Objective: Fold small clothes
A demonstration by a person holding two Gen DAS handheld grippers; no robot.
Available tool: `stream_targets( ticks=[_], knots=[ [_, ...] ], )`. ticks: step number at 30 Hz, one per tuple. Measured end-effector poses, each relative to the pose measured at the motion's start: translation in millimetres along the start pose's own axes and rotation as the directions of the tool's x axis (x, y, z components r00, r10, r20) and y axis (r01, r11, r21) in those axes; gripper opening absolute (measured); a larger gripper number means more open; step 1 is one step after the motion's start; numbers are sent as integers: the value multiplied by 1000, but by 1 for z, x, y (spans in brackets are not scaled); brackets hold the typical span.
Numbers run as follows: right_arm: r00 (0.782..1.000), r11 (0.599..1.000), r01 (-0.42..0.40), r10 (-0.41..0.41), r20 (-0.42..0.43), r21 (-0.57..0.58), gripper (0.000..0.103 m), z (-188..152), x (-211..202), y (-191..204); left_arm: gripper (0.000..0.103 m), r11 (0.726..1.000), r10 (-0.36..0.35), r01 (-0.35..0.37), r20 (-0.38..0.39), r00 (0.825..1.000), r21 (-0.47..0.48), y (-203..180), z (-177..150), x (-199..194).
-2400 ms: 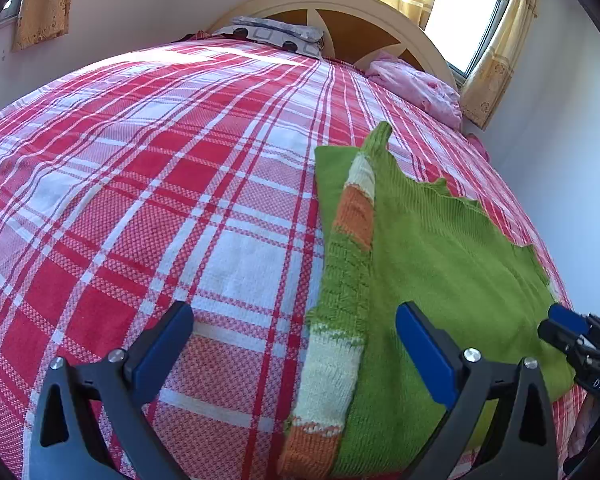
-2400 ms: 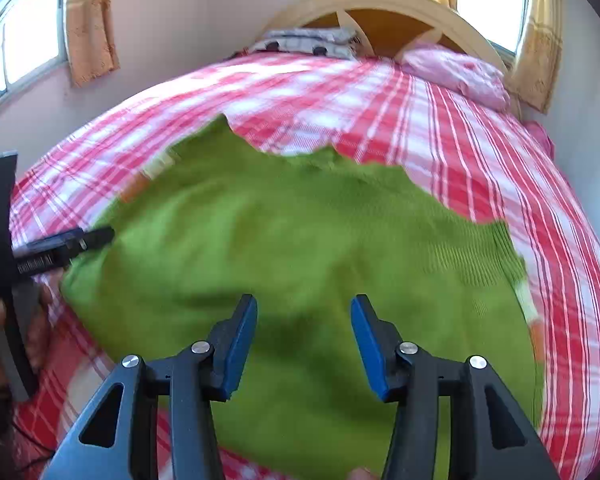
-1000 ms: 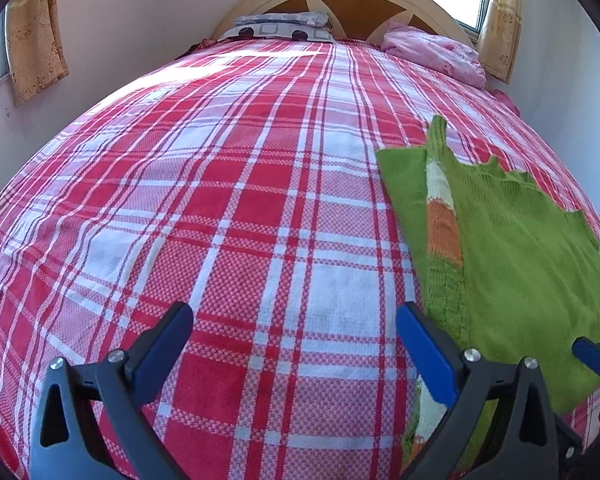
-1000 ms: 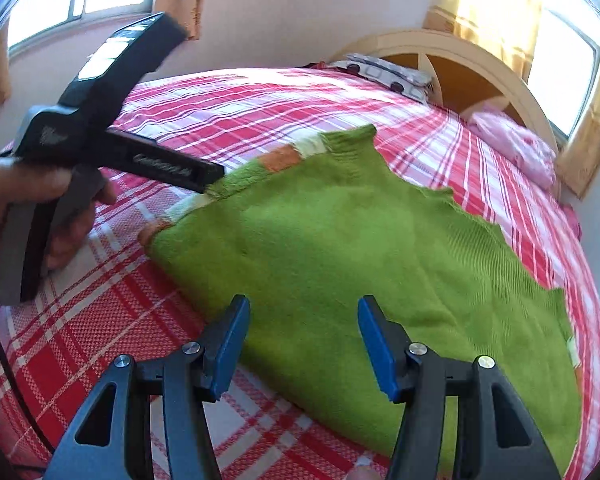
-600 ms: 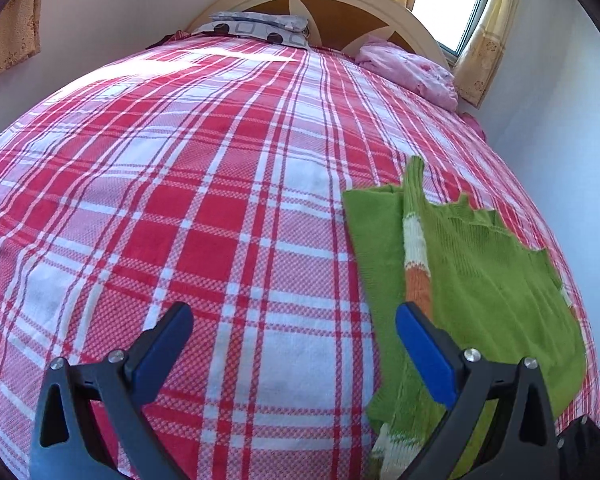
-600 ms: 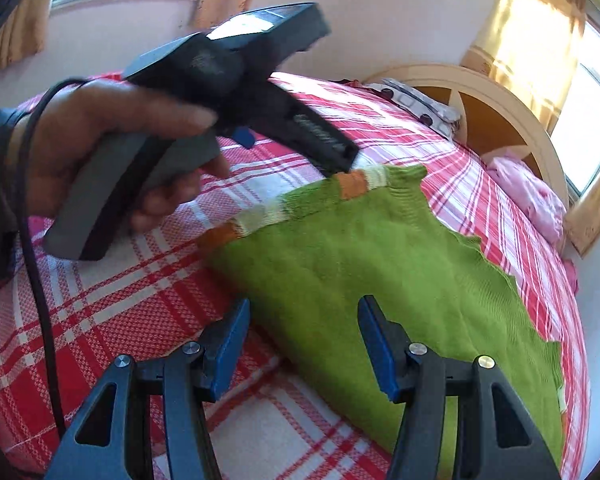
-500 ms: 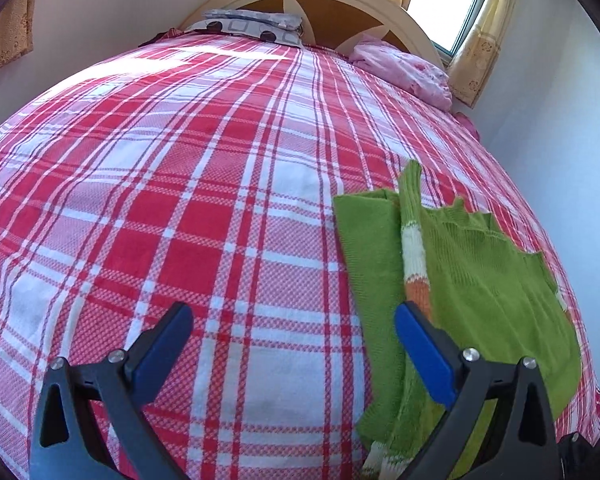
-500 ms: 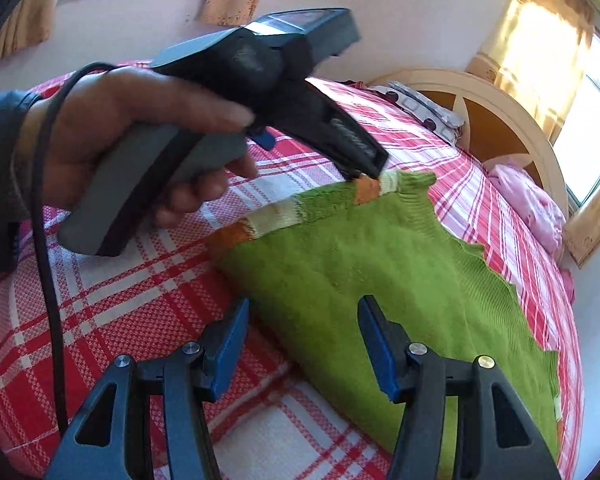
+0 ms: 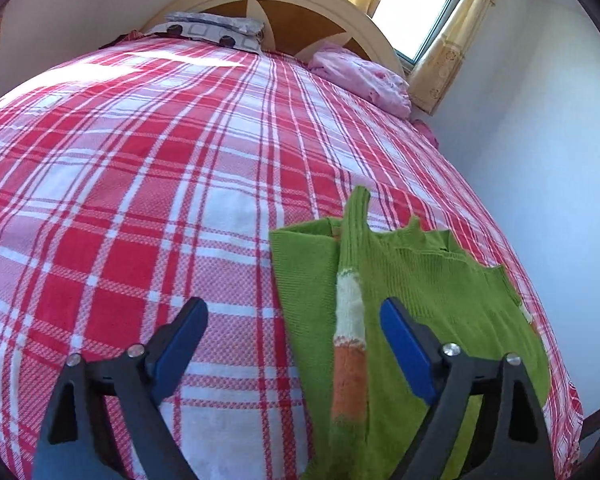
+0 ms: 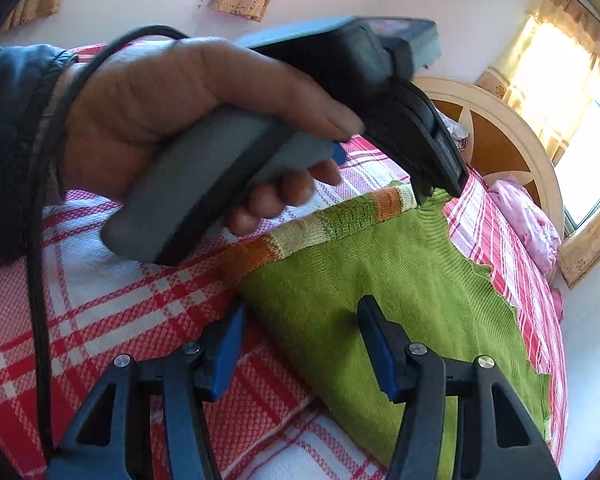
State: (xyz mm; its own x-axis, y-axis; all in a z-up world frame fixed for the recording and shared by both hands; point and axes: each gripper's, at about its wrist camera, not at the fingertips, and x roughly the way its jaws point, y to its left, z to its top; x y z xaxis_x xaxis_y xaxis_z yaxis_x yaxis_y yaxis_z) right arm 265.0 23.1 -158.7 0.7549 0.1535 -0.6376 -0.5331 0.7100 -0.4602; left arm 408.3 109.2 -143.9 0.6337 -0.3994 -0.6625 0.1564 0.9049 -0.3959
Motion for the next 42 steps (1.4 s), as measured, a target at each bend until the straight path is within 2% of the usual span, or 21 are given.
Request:
stream_targets(
  ticks=[6, 11, 14, 16, 18, 19, 20, 21, 22, 27, 32, 36, 42],
  knots=[
    [999, 999, 34, -34, 4, -21, 57, 1, 1, 7, 77, 997, -60, 56, -78, 995, -49, 6, 13, 26],
    [999, 998, 47, -47, -2, -30, 57, 3, 4, 12, 77, 996, -84, 81, -71, 994, -45, 6, 18, 34],
    [999, 999, 36, -36, -5, -17, 57, 4, 6, 10, 69, 996, -85, 83, -64, 994, -27, 4, 18, 37],
    [999, 999, 34, -34, -8, -16, 57, 5, 6, 10, 57, 994, -110, 108, -62, 992, -34, 7, 17, 38],
    [999, 999, 37, -38, -8, -18, 57, 6, 7, 10, 41, 988, -141, 138, -55, 988, -64, 13, 16, 39],
    [999, 999, 32, -33, -7, -18, 53, 6, 8, 9, 35, 984, -160, 155, -52, 986, -82, 16, 16, 39],
    [1000, 1000, 14, -15, -3, -22, 46, 6, 7, 10, 18, 977, -190, 184, -55, 980, -105, 20, 15, 40],
    [1000, 1000, 5, -5, 0, -28, 23, 5, 6, 11, 17, 969, -216, 207, -58, 975, -133, 24, 15, 41],
    [1000, 999, 18, -18, 3, -29, 11, 5, 4, 12, 17, 963, -232, 221, -56, 971, -151, 26, 14, 42],
    [998, 997, -49, 46, 37, 65, 7, 3, -9, -8, 15, 945, -265, 243, -76, 961, -221, 32, 15, 38],
    [991, 976, -112, 97, 88, 187, 6, -4, -27, -34, 14, 916, -283, 247, -72, 957, -316, 31, 16, 29],
    [987, 959, -129, 101, 122, 251, 6, -13, -39, -57, 13, 923, -261, 230, -61, 964, -309, 20, 24, 18],
    [985, 938, -124, 78, 152, 325, 6, -30, -54, -91, 13, 922, -265, 243, -34, 964, -302, -3, 36, 4]
  ],
)
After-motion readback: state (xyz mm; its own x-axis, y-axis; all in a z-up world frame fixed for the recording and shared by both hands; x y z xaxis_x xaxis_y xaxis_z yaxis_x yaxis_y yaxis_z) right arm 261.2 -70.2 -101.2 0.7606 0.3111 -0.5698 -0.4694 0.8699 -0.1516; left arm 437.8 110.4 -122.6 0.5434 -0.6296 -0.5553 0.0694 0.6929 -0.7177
